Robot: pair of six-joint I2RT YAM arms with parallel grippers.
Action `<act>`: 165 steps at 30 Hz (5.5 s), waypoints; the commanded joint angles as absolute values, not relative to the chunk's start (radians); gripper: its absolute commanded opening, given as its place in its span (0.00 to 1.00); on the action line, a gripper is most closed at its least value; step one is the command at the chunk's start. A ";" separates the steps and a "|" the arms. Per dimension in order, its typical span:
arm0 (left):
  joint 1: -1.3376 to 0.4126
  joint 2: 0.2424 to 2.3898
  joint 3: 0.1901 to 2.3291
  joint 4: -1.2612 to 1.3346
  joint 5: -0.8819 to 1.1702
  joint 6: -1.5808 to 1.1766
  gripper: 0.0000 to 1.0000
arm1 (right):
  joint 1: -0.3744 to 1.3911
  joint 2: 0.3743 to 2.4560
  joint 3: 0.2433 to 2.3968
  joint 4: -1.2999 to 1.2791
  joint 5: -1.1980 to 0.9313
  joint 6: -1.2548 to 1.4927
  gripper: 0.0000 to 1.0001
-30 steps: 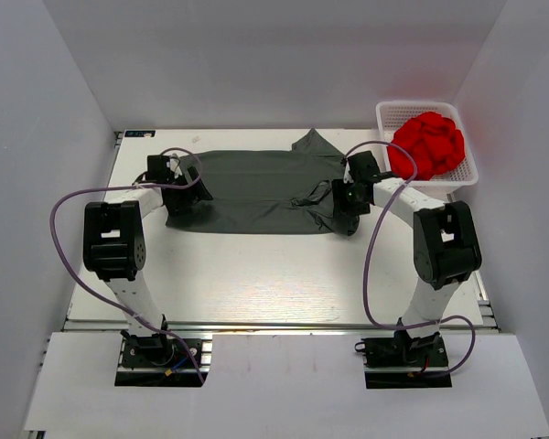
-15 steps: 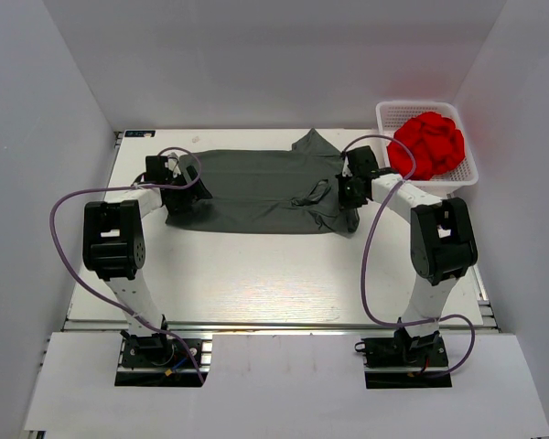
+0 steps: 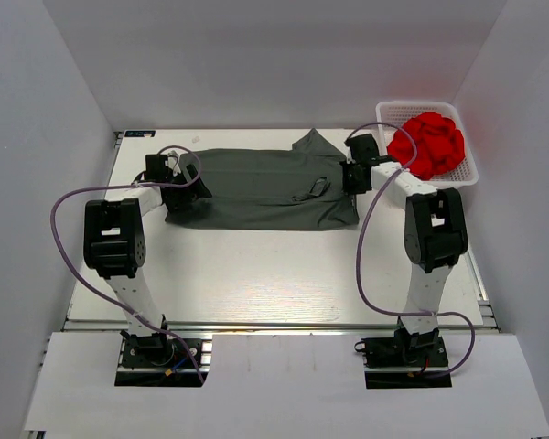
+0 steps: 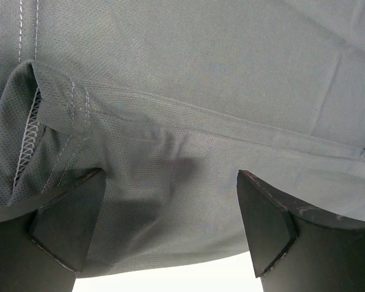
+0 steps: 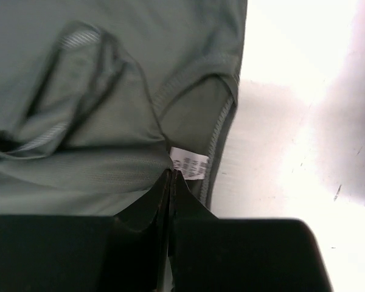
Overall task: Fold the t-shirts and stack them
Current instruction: Fold the flattened tshirt in 1/3 of the way
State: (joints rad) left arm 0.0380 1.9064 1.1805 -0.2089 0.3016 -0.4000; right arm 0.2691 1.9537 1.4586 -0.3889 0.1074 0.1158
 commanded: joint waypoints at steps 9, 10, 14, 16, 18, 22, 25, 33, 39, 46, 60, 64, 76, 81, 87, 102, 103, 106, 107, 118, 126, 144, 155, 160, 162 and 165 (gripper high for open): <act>0.046 1.945 1.184 -0.268 0.261 -0.379 1.00 | 0.247 2.024 1.522 -0.471 0.184 0.115 0.27; 0.046 1.933 1.184 -0.268 0.261 -0.379 1.00 | 0.248 2.010 1.529 -0.471 0.175 0.112 0.31; 0.046 1.914 1.175 -0.268 0.261 -0.379 1.00 | 0.256 1.927 1.520 -0.411 0.066 0.107 0.57; 0.046 1.914 1.175 -0.268 0.261 -0.379 1.00 | 0.258 1.876 1.483 -0.385 0.014 0.106 0.66; 0.046 1.914 1.175 -0.258 0.261 -0.379 1.00 | 0.262 1.864 1.471 -0.345 -0.109 0.112 0.66; 0.037 1.905 1.193 -0.238 0.272 -0.370 1.00 | 0.276 1.887 1.479 -0.324 -0.241 0.152 0.66; 0.037 1.896 1.203 -0.238 0.272 -0.370 1.00 | 0.290 1.931 1.503 -0.321 -0.309 0.166 0.63; 0.037 1.896 1.201 -0.238 0.272 -0.370 1.00 | 0.371 2.019 1.560 -0.333 -0.353 0.039 0.60; 0.037 1.896 1.201 -0.238 0.262 -0.370 1.00 | 0.400 2.092 1.627 -0.345 -0.209 -0.041 0.53; 0.046 1.887 1.192 -0.238 0.262 -0.370 1.00 | 0.414 2.137 1.666 -0.377 -0.143 -0.066 0.43; 0.046 1.878 1.192 -0.238 0.253 -0.360 1.00 | 0.436 2.163 1.695 -0.368 -0.216 -0.124 0.04; 0.046 1.868 1.192 -0.238 0.253 -0.360 1.00 | 0.436 2.149 1.692 -0.339 -0.222 -0.107 0.00; 0.046 1.868 1.210 -0.249 0.253 -0.351 1.00 | 0.434 2.218 1.822 -0.319 -0.218 -0.118 0.00; 0.046 1.859 1.258 -0.288 0.241 -0.333 1.00 | 0.436 2.279 1.881 -0.348 -0.267 -0.170 0.00; 0.046 1.824 1.299 -0.299 0.232 -0.333 1.00 | 0.431 2.292 1.944 -0.377 -0.261 -0.175 0.66; 0.046 1.788 1.292 -0.321 0.077 -0.324 0.86 | 0.416 1.835 1.349 -0.232 -0.114 0.097 0.90; 0.046 1.801 1.292 -0.321 0.077 -0.315 0.84 | 0.413 1.832 1.336 -0.230 -0.112 0.098 0.90; 0.046 1.853 1.318 -0.299 0.077 -0.314 0.74 | 0.396 1.851 1.305 -0.229 -0.106 0.115 0.90; 0.046 1.867 1.330 -0.299 0.068 -0.314 0.67 | 0.385 1.859 1.307 -0.230 -0.106 0.117 0.90; 0.055 2.048 1.480 -0.311 -0.037 -0.305 0.14 | 0.315 1.943 1.295 -0.230 -0.149 0.138 0.90; 0.055 2.079 1.500 -0.319 -0.107 -0.296 0.00 | 0.279 1.985 1.275 -0.230 -0.169 0.152 0.90; 0.092 2.050 1.583 -0.410 -0.120 -0.362 0.72 | 0.241 1.924 1.290 -0.233 -0.277 0.121 0.90; 0.048 1.775 1.260 -0.157 0.320 -0.337 1.00 | 0.244 1.848 1.354 -0.235 -0.288 0.083 0.90; 0.038 1.743 1.118 -0.103 0.386 -0.367 1.00 | 0.250 1.847 1.341 -0.282 -0.302 0.063 0.89; 0.029 1.730 1.062 -0.084 0.411 -0.367 1.00 | 0.253 1.815 1.319 -0.275 -0.407 0.051 0.89; 0.020 1.710 1.005 -0.057 0.433 -0.376 1.00 | 0.256 1.778 1.258 -0.201 -0.622 0.072 0.90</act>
State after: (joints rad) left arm 0.0284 1.7672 1.0302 -0.1192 0.3630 -0.3649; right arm 0.2462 1.8526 1.2873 -0.2424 -0.3958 0.0757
